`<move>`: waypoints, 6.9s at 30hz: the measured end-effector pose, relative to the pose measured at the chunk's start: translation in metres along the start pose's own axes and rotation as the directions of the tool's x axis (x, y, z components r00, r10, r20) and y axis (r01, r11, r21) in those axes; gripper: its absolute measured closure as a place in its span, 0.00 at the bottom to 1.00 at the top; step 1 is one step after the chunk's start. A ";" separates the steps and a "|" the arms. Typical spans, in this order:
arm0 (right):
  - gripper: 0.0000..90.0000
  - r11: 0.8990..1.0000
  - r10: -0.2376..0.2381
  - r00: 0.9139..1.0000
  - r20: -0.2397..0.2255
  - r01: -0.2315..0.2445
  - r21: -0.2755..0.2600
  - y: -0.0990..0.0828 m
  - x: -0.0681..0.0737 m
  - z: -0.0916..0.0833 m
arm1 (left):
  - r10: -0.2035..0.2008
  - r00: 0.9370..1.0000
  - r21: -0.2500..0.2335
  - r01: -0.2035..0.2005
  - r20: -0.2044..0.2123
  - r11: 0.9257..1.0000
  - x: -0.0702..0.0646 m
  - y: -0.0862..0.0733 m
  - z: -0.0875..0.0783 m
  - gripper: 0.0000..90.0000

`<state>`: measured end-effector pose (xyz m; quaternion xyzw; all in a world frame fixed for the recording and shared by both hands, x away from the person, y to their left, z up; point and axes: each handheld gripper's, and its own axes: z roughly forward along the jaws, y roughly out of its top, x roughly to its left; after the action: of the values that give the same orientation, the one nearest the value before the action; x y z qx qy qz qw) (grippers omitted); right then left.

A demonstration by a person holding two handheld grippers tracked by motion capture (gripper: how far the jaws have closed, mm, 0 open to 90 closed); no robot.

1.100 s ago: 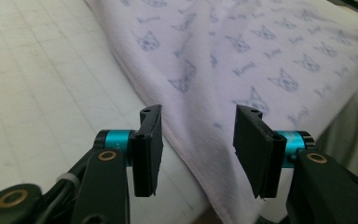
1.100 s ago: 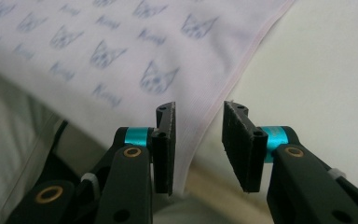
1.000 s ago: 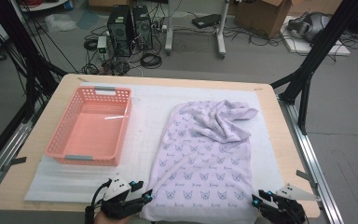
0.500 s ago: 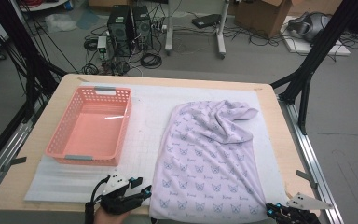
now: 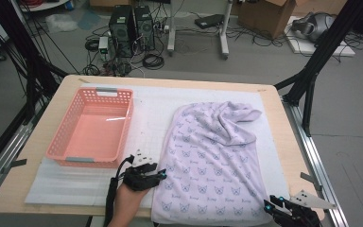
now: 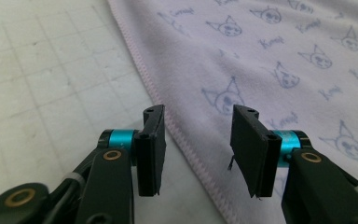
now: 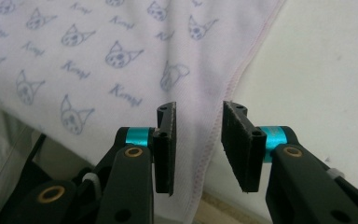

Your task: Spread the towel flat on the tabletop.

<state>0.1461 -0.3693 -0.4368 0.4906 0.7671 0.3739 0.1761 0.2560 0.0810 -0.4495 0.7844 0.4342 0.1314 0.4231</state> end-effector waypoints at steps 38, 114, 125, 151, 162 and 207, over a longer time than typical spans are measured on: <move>0.98 0.989 -0.064 0.996 0.056 0.056 0.139 0.000 0.009 -0.001 | -0.016 0.998 -0.108 0.023 0.057 0.994 0.005 -0.048 -0.066 0.65; 0.97 1.000 0.005 0.999 0.052 -0.007 0.027 0.033 -0.004 0.049 | 0.011 1.000 -0.028 -0.011 -0.013 1.000 0.008 -0.021 -0.023 0.98; 0.97 0.997 0.004 1.000 0.007 -0.005 0.076 0.004 -0.001 0.010 | 0.036 0.999 -0.026 -0.035 0.038 0.999 -0.002 -0.053 -0.064 0.98; 0.74 0.998 0.029 0.999 0.021 -0.028 -0.055 0.051 -0.022 0.047 | 0.015 0.991 -0.195 0.010 0.130 0.981 0.026 -0.011 -0.033 0.54; 0.66 1.000 -0.007 1.000 0.006 0.006 0.022 0.111 -0.029 0.129 | 0.025 0.988 -0.204 0.007 0.154 0.979 0.044 0.012 -0.012 0.51; 0.51 0.981 -0.172 0.975 -0.141 0.182 0.061 0.218 0.028 0.210 | 0.014 0.988 -0.184 0.014 0.152 0.983 0.047 0.009 -0.008 0.50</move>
<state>0.4027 -0.2086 -0.4097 0.4000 0.8312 0.3607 0.1381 0.2842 0.1200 -0.4449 0.7496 0.3865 0.1108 0.5258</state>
